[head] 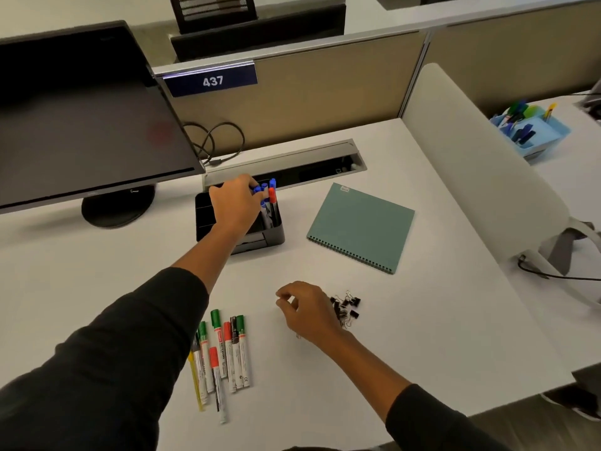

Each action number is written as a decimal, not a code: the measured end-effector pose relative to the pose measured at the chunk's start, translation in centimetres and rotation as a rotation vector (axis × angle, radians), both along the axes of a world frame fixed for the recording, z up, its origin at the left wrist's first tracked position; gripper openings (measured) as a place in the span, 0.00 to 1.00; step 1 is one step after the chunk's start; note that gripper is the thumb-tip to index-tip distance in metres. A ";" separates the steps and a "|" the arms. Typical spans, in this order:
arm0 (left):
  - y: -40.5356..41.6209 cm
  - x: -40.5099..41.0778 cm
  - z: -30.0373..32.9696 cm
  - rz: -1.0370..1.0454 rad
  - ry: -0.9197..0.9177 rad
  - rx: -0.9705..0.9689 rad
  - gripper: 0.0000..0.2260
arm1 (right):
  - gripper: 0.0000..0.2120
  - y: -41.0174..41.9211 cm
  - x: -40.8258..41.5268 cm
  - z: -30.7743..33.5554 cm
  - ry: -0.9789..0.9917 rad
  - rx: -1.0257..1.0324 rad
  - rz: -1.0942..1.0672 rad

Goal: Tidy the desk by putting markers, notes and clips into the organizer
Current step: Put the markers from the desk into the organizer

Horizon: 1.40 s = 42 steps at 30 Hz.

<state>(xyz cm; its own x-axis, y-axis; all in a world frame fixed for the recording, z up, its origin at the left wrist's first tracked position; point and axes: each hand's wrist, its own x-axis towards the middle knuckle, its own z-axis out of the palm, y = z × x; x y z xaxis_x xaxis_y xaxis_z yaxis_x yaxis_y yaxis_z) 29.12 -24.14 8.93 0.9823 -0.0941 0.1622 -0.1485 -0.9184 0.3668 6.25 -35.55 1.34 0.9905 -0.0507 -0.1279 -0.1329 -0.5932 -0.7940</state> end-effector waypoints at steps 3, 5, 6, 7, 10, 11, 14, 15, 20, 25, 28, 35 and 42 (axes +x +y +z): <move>-0.1 0.3 -0.1 0.003 0.000 0.010 0.11 | 0.09 2.3 -0.4 -0.8 0.064 -0.014 0.073; -0.1 0.3 -0.2 0.004 0.010 0.002 0.12 | 0.11 3.8 -0.6 -1.2 0.113 -0.033 0.113; -0.1 0.3 -0.3 0.003 0.012 -0.005 0.12 | 0.12 4.6 -0.7 -1.3 0.139 -0.041 0.131; 0.0 0.2 -0.3 0.002 0.013 -0.015 0.13 | 0.13 5.2 -0.8 -1.4 0.163 -0.049 0.142; 0.3 -0.1 -0.1 -0.010 0.006 -0.043 0.15 | 0.16 6.9 -0.6 -1.5 0.223 -0.057 0.156; 0.5 -0.2 0.0 -0.011 0.000 -0.057 0.15 | 0.16 7.3 -0.5 -1.6 0.236 -0.057 0.158; 1.3 -1.0 0.4 -0.001 -0.034 -0.094 0.14 | 0.18 8.4 -0.1 -1.3 0.244 -0.075 0.161; 1.7 -1.4 0.6 0.002 -0.045 -0.111 0.14 | 0.18 8.7 0.0 -1.2 0.247 -0.080 0.162; 3.9 -4.3 0.2 0.005 -0.102 -0.222 0.11 | 0.11 9.8 0.3 -0.4 0.264 -0.163 0.207; 6.3 -8.9 -0.8 -0.026 -0.103 -0.379 0.09 | 0.15 11.0 0.6 1.0 0.291 -0.276 0.239; 7.6 -11.8 -1.9 -0.007 -0.067 -0.415 0.08 | 0.18 11.5 0.7 1.3 0.263 -0.361 0.272; 10.5 -17.5 -4.2 0.133 0.048 -0.401 0.07 | 0.08 9.9 1.6 2.0 0.185 -0.400 0.273; 12.5 -20.9 -6.3 0.190 0.241 -0.287 0.07 | 0.09 4.0 8.3 8.4 -0.035 -0.189 -0.013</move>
